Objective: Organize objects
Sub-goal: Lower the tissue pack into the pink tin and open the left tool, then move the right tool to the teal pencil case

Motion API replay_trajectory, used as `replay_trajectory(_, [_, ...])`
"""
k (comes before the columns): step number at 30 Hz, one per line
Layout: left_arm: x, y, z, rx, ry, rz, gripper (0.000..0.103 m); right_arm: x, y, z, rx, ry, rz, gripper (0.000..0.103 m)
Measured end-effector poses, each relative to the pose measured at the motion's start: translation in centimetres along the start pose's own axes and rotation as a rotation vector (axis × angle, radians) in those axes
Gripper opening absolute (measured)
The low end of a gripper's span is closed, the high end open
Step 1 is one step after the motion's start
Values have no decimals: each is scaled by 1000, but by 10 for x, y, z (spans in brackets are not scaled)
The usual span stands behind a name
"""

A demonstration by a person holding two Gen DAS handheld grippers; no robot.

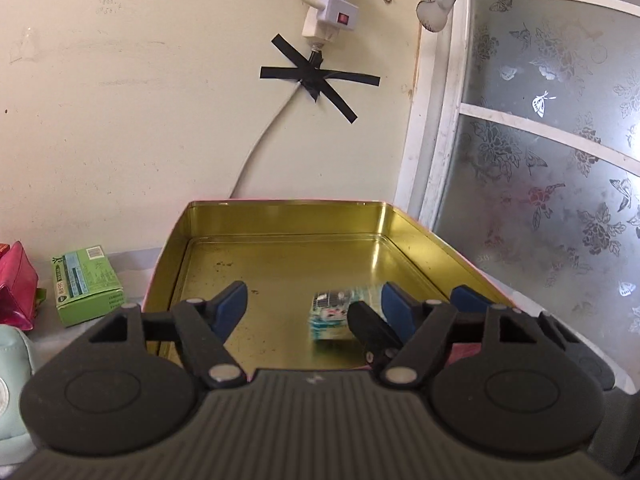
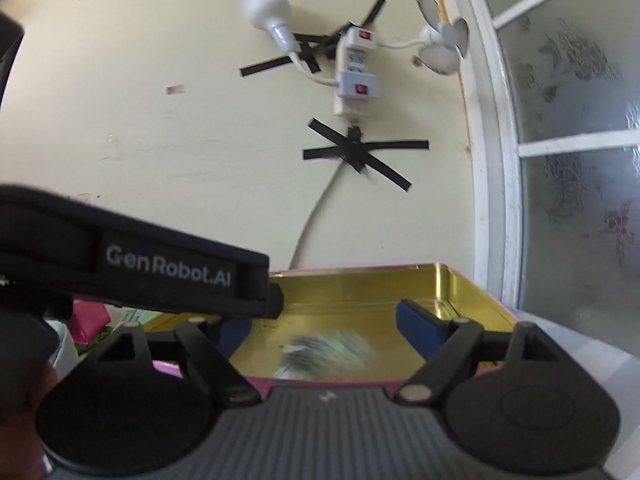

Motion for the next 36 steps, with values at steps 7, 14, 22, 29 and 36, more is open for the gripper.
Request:
replay_trajectory(7, [-14,-22,-8,24,3,53,76,-21,-8,-6,13,-90,34,83])
replay_trajectory(14, [-50,-55,-20,19,-54,80,84,-55,-15,-8,60,-252,110,97])
replay_trajectory(22, [-99,-88,-31,28,-165,158,84,-100,-28,-20,120,-521,142,101])
replay_trajectory(29, [-175,-120,-47,49,-281,311,84,-111,-26,-25,75,-588,165,88])
replay_trajectory(36, [-273,-148,-66,37,-449,525,83,-145,-19,-31,-68,-503,359,53])
Point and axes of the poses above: each gripper's, at about its wrist camera, not at the fingertips, and y roughly the way its jaws point, x to its right, z to its top, the point moved 5 cm from there along y, roughly the way its jaws point, and after that the axes turned 6 degrees about z, right-handed, at the moved point
